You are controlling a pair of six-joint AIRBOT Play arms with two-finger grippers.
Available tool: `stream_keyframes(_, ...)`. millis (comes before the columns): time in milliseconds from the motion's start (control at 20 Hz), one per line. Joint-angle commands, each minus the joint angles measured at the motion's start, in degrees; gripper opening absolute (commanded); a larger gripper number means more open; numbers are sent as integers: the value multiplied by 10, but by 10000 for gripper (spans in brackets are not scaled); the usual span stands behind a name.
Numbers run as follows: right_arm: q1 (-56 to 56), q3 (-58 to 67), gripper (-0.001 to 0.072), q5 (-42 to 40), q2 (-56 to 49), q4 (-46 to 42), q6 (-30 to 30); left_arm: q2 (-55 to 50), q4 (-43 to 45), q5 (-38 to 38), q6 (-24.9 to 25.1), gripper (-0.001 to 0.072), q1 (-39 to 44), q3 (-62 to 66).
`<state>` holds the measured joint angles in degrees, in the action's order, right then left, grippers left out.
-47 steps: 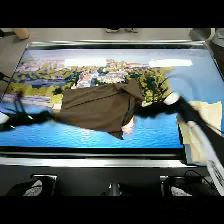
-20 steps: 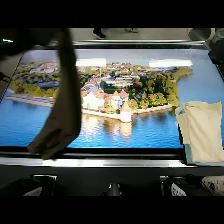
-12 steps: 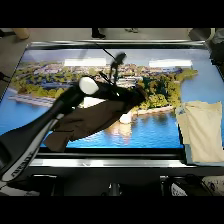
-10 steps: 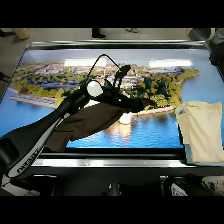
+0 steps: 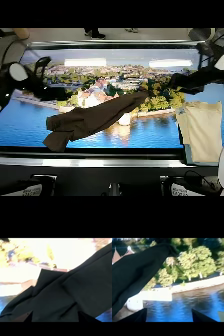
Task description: Fold the shirts.
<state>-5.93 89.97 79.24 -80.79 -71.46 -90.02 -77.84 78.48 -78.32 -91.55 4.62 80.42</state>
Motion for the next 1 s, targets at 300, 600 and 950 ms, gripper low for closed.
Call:
stream_keyframes(300,0,-15,626,-21,-153,110,16,-22,-35,149,16,719,-72,-204)
stream_keyframes(600,27,-15,668,-91,-220,127,23,-84,-38,196,15,368,-38,-204)
stream_keyframes(950,66,-15,664,-262,-271,191,24,-57,-39,201,50,32,-21,-179)
